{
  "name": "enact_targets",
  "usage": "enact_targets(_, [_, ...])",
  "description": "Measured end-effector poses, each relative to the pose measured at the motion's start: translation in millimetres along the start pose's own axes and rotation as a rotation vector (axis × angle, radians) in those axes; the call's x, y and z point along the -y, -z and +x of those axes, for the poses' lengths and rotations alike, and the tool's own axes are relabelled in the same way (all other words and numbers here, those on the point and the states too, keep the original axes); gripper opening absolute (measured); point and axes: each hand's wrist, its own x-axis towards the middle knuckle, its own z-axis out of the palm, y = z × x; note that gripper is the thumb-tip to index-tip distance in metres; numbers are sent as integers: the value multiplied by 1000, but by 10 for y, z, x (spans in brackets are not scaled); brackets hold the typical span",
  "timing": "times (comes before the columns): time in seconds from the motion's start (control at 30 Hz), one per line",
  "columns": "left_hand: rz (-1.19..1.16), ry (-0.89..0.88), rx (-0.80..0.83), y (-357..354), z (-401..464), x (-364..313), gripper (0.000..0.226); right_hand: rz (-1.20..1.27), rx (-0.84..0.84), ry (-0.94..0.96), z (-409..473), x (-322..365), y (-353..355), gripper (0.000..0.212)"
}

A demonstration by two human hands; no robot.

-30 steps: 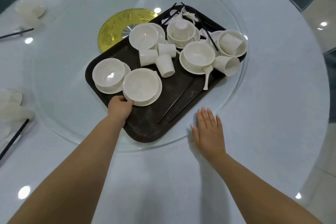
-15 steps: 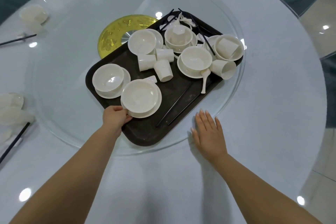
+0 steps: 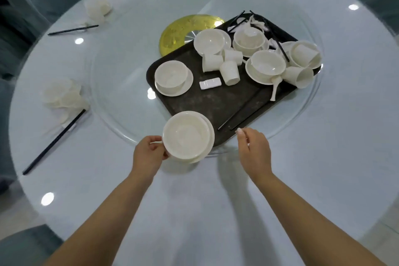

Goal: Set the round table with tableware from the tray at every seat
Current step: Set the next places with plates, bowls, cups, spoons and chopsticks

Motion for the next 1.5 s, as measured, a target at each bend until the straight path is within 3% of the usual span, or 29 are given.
enact_targets(0.13, [-32,67,-71,332,-155,321,20,26,153,74,-428,176,-244,38])
enact_targets(0.27, [-64,163,-131,634,-236,670,16,-15,497,45,-854,303,-494,22])
enact_targets(0.43, [-11,233,-158,888,-243,1049,12,8,798,-129,-1141,501,-788,48])
enact_targets(0.57, [48,278,-152,1075,-273,1262,13,52,884,-252,-1270,636,-1000,57])
enact_targets(0.77, [65,235,-30,1270,-243,1311,41,211,896,-279,-1326,915,-1186,35])
enact_targets(1.07, [24,139,156,1501,-94,1259,46,241,877,-392,-1309,1156,-1318,51])
enact_targets(1.23, [19,116,127,1586,47,1140,49,98,664,-361,-1176,1086,-1246,41])
enact_targets(1.5, [59,-38,10,1360,231,724,35,264,351,-384,-417,907,-957,18])
